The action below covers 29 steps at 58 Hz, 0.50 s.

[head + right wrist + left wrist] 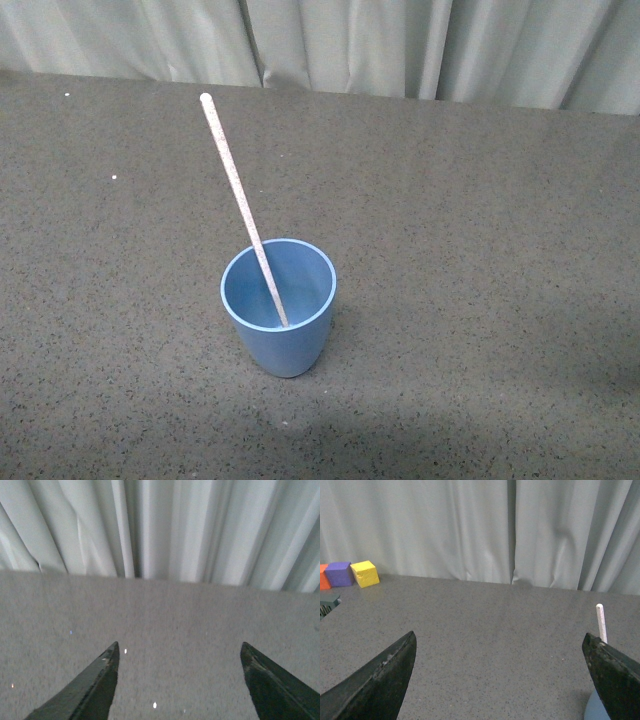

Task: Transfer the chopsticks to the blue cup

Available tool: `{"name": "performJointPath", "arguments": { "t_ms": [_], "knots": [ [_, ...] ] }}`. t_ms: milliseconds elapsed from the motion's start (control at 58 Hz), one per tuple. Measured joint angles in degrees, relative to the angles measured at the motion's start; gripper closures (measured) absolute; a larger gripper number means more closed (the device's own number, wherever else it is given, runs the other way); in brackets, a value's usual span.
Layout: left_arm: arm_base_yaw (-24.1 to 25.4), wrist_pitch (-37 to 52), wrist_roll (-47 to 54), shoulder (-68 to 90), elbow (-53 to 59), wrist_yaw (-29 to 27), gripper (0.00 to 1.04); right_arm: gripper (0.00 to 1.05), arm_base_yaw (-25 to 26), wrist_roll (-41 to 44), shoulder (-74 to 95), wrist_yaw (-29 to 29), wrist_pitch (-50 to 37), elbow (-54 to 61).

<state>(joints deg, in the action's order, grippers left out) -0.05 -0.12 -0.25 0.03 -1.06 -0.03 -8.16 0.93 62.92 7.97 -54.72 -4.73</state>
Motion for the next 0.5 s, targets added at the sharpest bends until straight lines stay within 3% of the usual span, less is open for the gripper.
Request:
{"name": "performJointPath", "arguments": {
  "t_ms": [69, 207, 276, 500],
  "knots": [
    [0.0, 0.0, 0.0, 0.0, 0.0, 0.0, 0.07, 0.52, 0.9, -0.1, -3.1, -0.8, 0.2, 0.4],
    [0.0, 0.0, 0.0, 0.0, 0.0, 0.0, 0.07, 0.84, 2.8, -0.3, -11.8, -2.9, 6.7, 2.6],
    [0.0, 0.0, 0.0, 0.0, 0.0, 0.0, 0.07, 1.02, 6.6, -0.3, -16.7, -7.5, 10.8, 3.5],
    [0.0, 0.0, 0.0, 0.0, 0.0, 0.0, 0.07, 1.04, 8.0, -0.5, -29.1, -7.9, 21.5, 4.5]
  ]
}}
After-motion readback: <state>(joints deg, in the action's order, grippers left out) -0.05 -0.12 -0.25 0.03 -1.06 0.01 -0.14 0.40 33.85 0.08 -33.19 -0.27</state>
